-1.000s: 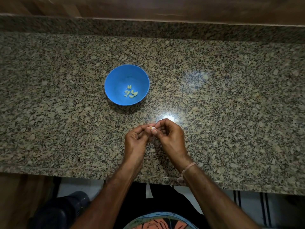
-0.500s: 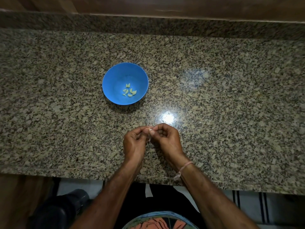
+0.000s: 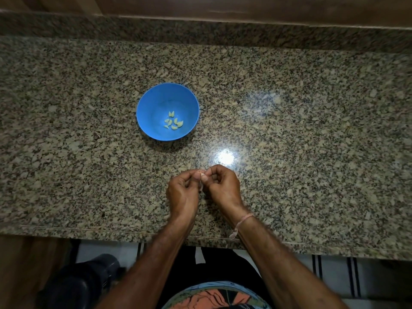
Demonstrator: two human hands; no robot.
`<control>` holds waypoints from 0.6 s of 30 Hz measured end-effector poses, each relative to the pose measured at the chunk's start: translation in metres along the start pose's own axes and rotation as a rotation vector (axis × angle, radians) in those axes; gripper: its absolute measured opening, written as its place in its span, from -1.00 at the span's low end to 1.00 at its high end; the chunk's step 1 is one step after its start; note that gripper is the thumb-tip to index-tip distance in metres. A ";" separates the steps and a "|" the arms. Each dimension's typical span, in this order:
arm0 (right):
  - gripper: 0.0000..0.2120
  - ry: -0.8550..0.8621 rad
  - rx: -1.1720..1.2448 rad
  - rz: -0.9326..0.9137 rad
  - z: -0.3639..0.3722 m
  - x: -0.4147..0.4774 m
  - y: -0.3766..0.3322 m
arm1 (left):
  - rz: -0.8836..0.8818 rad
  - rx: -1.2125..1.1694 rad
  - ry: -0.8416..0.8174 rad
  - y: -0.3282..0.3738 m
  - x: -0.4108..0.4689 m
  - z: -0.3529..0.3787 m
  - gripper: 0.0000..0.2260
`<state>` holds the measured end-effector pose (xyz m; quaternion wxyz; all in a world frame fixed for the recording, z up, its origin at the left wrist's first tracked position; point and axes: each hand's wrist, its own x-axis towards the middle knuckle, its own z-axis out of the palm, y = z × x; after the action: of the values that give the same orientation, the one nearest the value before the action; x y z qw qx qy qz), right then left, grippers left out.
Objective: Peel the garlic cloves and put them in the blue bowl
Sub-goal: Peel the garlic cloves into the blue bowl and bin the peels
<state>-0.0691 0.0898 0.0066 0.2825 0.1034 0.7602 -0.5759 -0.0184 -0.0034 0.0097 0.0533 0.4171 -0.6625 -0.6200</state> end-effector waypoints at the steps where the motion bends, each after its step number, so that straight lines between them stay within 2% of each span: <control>1: -0.91 0.011 -0.016 -0.005 0.001 0.000 0.000 | 0.000 0.006 0.003 0.000 0.000 -0.001 -0.82; 3: -0.90 0.026 -0.022 -0.011 0.003 -0.001 0.002 | -0.017 0.007 0.004 -0.001 0.000 -0.002 -0.79; 7: -0.91 0.043 -0.010 -0.044 0.004 -0.008 -0.001 | -0.058 0.010 0.019 -0.007 -0.002 -0.005 -0.88; 13: -0.90 0.023 -0.002 -0.049 0.006 -0.008 -0.003 | 0.001 0.000 0.043 -0.007 -0.004 -0.007 -0.87; 18: -0.92 -0.022 -0.144 -0.070 0.007 -0.008 -0.003 | 0.015 0.049 0.067 -0.008 -0.009 -0.005 -0.81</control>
<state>-0.0618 0.0838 0.0122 0.2773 0.0497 0.7997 -0.5302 -0.0059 -0.0013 0.0082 0.0698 0.4335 -0.6785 -0.5888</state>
